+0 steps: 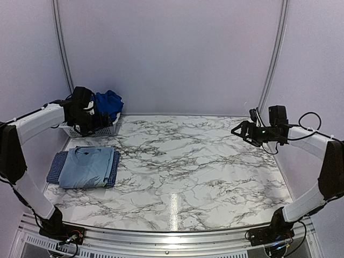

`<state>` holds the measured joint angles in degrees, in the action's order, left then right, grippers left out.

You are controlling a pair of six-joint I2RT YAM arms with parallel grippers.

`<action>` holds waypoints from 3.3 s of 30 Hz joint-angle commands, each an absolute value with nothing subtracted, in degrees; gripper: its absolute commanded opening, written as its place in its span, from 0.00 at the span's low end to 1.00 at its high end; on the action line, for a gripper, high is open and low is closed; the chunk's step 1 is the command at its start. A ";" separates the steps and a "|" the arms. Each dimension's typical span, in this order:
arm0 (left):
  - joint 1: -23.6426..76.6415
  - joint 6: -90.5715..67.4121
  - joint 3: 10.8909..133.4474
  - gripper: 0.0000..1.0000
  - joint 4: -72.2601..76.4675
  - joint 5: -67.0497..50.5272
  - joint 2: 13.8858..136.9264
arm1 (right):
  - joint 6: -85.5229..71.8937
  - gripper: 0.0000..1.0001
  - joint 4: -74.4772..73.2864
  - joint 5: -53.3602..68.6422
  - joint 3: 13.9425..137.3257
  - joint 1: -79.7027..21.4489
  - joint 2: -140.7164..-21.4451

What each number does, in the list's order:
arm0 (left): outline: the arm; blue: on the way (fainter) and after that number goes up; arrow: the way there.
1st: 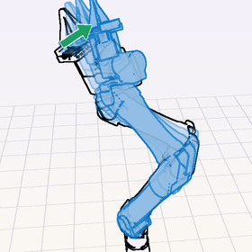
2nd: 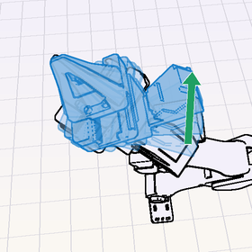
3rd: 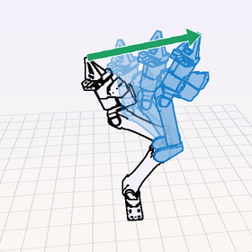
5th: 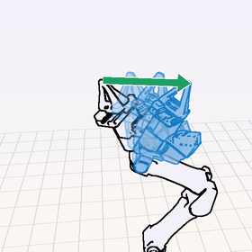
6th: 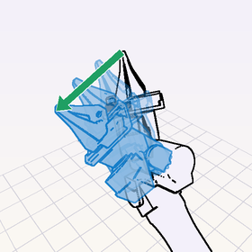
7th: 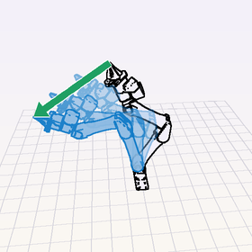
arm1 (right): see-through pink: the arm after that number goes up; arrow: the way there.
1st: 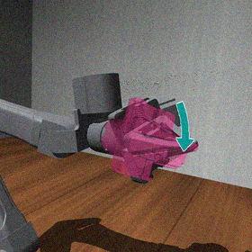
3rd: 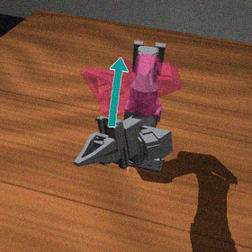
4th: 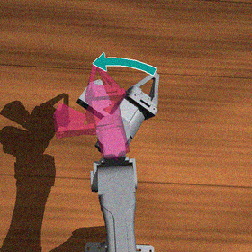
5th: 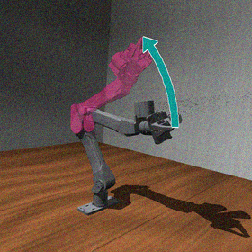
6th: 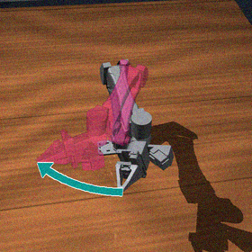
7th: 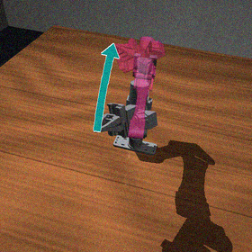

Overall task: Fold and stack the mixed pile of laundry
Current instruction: Pick up the crumpled skirt and place it in the bin, then place the crumpled skirt at the center of the board, then pick up the crumpled skirt from the center of the board.

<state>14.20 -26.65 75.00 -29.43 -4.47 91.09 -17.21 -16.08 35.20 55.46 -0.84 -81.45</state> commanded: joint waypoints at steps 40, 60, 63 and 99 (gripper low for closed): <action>4.57 -22.51 132.90 0.00 -32.76 0.61 133.05 | -21.11 0.99 -17.15 30.85 59.17 -0.62 -80.68; 33.86 -16.47 128.04 0.00 -28.95 -11.25 98.91 | -18.09 0.99 -15.41 37.65 58.86 -0.62 -80.24; 39.48 -16.10 131.40 0.00 -29.28 -11.55 100.22 | -17.76 0.99 -15.72 38.11 58.57 -0.62 -79.30; 32.26 -18.62 96.02 0.93 -28.77 -16.25 120.68 | -15.29 0.98 -19.51 40.17 68.85 -19.73 -107.89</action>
<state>32.27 -18.96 91.00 -24.01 -9.30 115.18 -14.98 -18.13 39.44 64.45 -15.40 -104.71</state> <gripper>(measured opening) 0.934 0.978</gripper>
